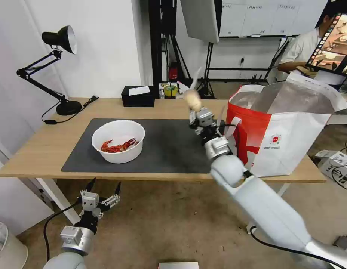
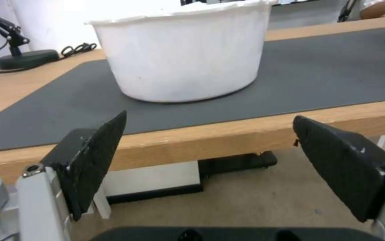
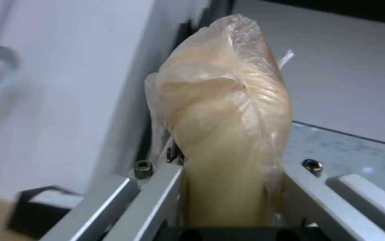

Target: Pick up the trash from the table and place it into the takeout bag.

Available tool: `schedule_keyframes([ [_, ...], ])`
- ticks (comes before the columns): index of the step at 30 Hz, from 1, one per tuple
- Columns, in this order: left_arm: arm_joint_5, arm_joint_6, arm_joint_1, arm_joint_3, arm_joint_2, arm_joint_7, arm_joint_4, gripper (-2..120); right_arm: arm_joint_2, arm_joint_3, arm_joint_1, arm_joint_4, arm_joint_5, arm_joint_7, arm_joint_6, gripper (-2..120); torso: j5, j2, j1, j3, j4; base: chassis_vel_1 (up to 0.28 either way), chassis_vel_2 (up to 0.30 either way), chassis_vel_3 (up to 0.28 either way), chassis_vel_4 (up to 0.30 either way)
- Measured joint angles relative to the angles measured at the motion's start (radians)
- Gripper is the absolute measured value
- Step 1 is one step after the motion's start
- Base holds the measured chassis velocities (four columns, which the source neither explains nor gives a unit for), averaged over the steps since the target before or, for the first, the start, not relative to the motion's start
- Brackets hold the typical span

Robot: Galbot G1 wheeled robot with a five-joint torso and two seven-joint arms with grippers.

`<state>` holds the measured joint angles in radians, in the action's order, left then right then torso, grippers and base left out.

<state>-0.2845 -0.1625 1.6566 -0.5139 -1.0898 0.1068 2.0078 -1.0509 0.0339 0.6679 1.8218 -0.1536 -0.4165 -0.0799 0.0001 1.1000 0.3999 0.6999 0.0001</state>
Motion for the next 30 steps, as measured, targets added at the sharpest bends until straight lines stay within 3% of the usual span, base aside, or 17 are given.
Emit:
schedule_keyframes([
  [1,0.000,0.000,0.000,0.000,0.000,0.000,0.000,100,0.000,0.000,0.000,0.000,0.000,0.000,0.000,7,0.0000,0.000,0.000,0.000,0.0000,0.000,0.000,0.000,0.000],
  [3,0.008,0.004,0.000,0.011,-0.003,0.001,0.001,100,0.056,-0.091,0.049,0.107,-0.030,-0.116,0.113,7,0.0003,0.000,0.000,0.000,-0.0001,0.000,0.000,0.000,0.000],
  [11,0.037,0.016,0.000,0.045,-0.015,0.004,0.005,100,0.209,-0.278,0.162,0.216,-0.175,-0.241,0.278,7,0.0000,0.000,0.000,0.000,-0.0004,0.000,0.000,0.000,0.000],
  [27,0.047,0.026,0.035,0.041,-0.037,0.005,0.041,100,0.246,-0.293,0.179,0.187,-0.375,-0.205,0.315,7,-0.0001,0.000,0.000,0.000,-0.0001,0.000,0.000,0.000,0.000],
  [30,0.047,0.027,0.043,0.034,-0.038,0.005,0.047,100,0.246,-0.289,0.173,0.195,-0.424,-0.179,0.315,14,-0.0001,0.000,0.000,0.000,0.0000,0.000,0.000,0.000,0.000],
])
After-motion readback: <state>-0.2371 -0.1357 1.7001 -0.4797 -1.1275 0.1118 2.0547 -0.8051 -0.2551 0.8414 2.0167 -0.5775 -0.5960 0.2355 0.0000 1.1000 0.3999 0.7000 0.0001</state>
